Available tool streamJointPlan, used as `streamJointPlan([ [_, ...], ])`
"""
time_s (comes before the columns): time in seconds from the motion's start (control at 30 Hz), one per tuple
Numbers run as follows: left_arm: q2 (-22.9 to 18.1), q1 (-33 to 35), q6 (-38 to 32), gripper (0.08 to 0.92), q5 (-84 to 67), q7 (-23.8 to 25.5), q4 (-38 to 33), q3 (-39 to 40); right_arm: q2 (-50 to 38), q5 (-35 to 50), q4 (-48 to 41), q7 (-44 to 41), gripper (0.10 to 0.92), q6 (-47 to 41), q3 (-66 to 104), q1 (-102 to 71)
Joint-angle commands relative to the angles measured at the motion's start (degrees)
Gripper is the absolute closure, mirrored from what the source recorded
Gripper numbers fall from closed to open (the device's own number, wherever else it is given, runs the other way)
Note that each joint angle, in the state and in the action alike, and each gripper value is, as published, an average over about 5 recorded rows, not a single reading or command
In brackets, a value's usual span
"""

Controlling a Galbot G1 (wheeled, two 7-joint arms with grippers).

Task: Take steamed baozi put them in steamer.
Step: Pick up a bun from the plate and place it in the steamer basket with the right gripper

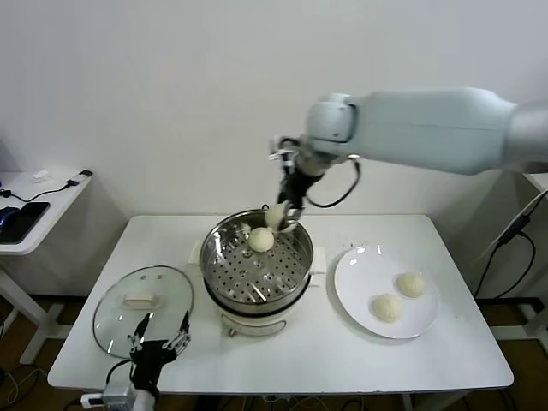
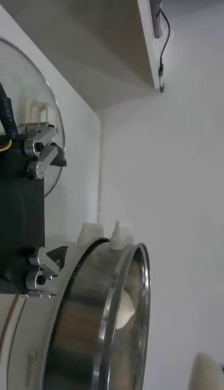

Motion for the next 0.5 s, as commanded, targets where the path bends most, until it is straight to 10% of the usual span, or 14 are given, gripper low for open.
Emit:
streamJointPlan([
  [0.03,-0.23,0.03,-0.17,0.177,0.00,-0.01,0.12,0.20,12.15,2.14,-4.36,5.91,0.381,-3.82,1.46,-8.67],
  [0.5,-0.04,-0.57,-0.37,0.177,-0.13,-0.04,1.40,0.38,15.69,-4.41,-17.06,7.37,0.380,-3.29,2.52,-19.97],
])
